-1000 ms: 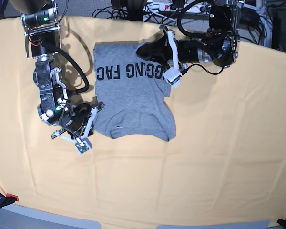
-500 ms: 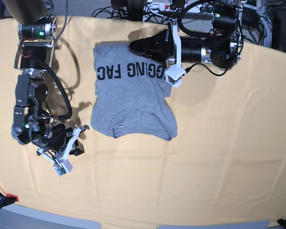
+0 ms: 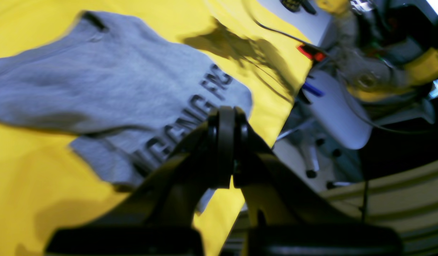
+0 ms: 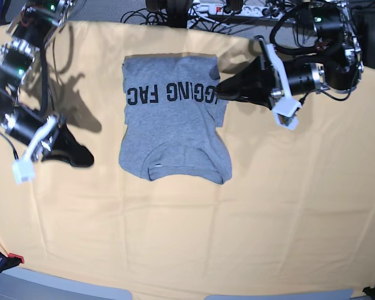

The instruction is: Layout the t-shirt on the table in an organized manner, then fold the t-shirt properly

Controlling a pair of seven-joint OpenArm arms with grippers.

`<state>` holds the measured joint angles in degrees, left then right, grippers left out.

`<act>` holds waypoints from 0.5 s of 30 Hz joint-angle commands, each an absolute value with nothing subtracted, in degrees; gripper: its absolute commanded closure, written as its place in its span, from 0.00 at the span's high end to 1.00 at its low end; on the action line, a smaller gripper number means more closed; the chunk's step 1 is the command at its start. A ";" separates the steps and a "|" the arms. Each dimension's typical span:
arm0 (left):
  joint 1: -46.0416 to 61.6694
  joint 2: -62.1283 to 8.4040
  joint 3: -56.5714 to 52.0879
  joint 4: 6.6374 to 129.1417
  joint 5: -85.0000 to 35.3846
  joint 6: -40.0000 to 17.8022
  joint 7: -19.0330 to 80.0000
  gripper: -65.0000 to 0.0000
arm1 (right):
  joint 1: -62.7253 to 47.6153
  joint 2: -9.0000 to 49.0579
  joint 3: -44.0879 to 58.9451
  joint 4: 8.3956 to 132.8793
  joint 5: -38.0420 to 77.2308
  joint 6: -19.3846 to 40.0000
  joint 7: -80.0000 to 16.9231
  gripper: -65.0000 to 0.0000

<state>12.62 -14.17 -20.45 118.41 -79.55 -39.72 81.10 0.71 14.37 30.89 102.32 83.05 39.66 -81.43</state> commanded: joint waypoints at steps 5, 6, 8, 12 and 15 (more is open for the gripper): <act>13.08 -17.45 -24.38 119.46 -82.00 -39.35 80.00 0.00 | -9.80 15.27 36.97 119.22 85.00 40.00 -80.00 0.00; 13.85 -18.39 -24.93 119.68 -82.32 -39.35 80.00 0.00 | -12.29 15.27 38.17 121.71 85.00 40.00 -80.00 0.00; 15.79 -20.27 -26.13 120.51 -84.82 -39.38 80.00 0.00 | -17.17 15.25 40.77 125.69 85.00 40.00 -80.00 0.00; 20.78 -23.55 -30.37 125.03 -85.00 -39.40 80.00 0.00 | -26.72 15.25 45.65 131.24 85.00 40.00 -80.00 0.00; 26.35 -26.55 -35.05 129.88 -85.00 -39.38 80.00 0.00 | -33.93 14.79 49.69 132.84 85.00 40.00 -80.00 0.00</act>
<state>26.55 -25.82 -34.81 129.05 -83.61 -39.48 80.93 -33.78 14.20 49.39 132.03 83.99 39.70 -80.99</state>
